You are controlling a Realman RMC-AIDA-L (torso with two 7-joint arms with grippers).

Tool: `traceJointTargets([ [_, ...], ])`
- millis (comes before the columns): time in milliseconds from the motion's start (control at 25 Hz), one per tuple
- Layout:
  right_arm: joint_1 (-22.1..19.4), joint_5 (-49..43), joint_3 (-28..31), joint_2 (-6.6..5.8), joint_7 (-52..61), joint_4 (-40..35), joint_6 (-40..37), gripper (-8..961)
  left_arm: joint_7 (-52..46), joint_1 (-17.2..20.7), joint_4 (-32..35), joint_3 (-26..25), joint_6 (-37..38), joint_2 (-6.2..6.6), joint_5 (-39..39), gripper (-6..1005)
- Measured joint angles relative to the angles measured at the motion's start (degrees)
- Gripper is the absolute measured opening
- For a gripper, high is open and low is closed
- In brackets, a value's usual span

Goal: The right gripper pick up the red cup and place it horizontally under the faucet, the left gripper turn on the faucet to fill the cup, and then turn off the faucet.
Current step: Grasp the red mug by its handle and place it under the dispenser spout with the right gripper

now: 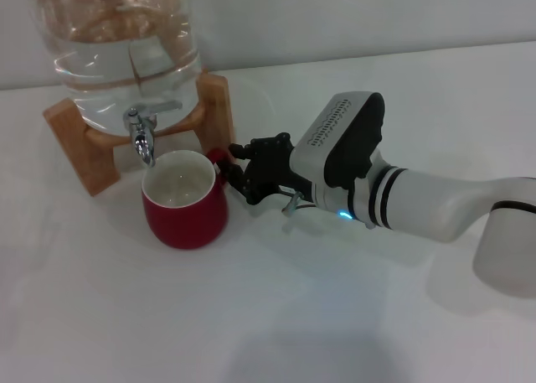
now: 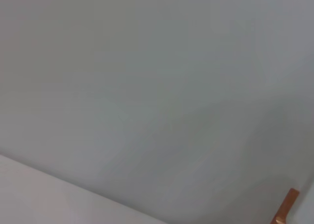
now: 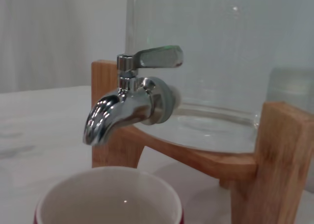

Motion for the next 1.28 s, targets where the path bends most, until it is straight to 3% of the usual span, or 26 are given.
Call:
traceJointTargets([
  [400,-0.1,-2.2,0.0,0.21,0.4,-0.1,-0.2,242,0.0,-0.7,0.0,0.0,0.2,0.09,0.0,716],
  [1280,-2.0,-3.1,1.0,-0.68,3.3,-0.8,0.3,241,-0.1,-0.6,0.0,0.0,0.2,0.09,0.0,716],
])
